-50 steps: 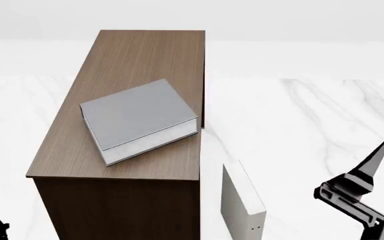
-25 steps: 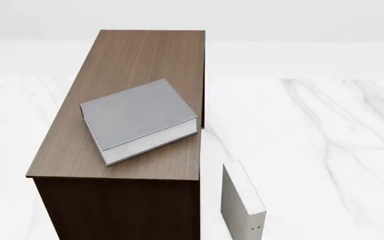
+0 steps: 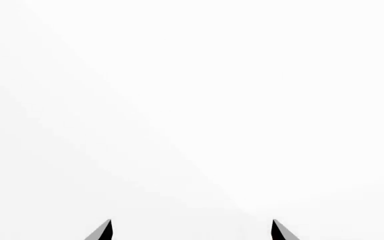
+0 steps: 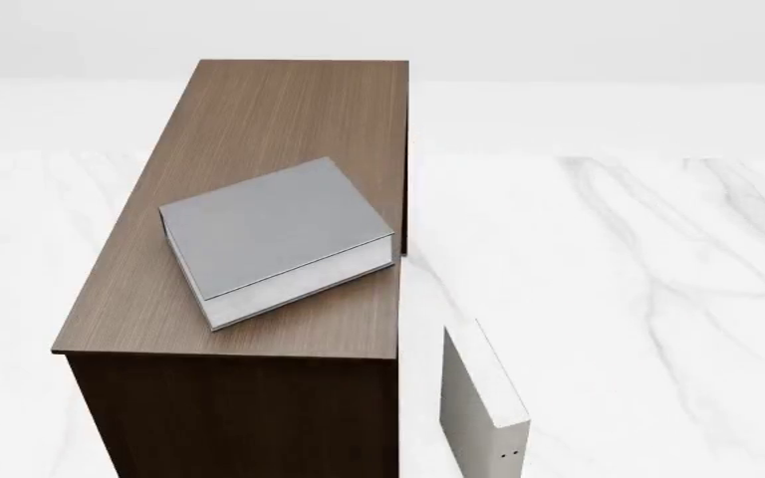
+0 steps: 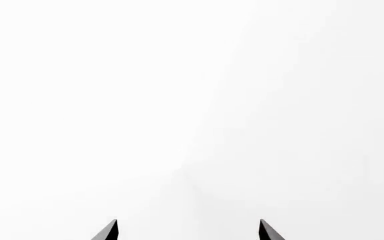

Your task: Pick up the book in the middle and place it on the cabinet shelf.

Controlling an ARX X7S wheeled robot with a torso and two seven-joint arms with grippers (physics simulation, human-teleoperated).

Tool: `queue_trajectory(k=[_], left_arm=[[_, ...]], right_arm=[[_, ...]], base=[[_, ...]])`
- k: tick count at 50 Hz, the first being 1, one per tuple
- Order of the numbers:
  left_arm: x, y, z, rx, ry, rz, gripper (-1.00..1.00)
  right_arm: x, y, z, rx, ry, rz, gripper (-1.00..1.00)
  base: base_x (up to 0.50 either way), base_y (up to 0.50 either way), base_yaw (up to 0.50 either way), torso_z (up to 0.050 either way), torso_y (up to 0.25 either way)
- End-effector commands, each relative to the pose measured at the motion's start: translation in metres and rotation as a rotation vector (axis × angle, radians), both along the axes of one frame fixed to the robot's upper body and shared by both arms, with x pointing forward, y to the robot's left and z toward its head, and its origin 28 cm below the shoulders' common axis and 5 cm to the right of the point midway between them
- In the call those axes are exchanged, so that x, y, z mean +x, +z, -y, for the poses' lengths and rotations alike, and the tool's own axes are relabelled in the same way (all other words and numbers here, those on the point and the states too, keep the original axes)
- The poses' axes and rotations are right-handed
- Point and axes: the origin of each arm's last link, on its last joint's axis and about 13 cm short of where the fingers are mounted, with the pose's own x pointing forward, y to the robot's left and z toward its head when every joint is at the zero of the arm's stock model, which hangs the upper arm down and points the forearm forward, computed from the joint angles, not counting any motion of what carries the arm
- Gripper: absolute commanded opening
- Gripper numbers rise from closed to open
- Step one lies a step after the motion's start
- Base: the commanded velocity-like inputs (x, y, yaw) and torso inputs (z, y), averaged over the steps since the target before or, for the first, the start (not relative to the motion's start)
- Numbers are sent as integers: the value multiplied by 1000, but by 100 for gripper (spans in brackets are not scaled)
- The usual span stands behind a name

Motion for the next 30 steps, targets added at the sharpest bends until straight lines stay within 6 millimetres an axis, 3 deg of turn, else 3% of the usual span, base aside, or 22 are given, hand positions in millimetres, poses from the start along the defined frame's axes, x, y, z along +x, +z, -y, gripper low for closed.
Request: queue_trajectory(k=[1,30], left_arm=[[-11,12,-7,18,54,65,100],[-7,1,-6,42,58,46,100]], right_arm=[[-13,15,0,-53,-41,120,100],[-11,5,-2,-56,-31,124,100]], base=[[0,0,0,0,0],[0,0,0,0,0]])
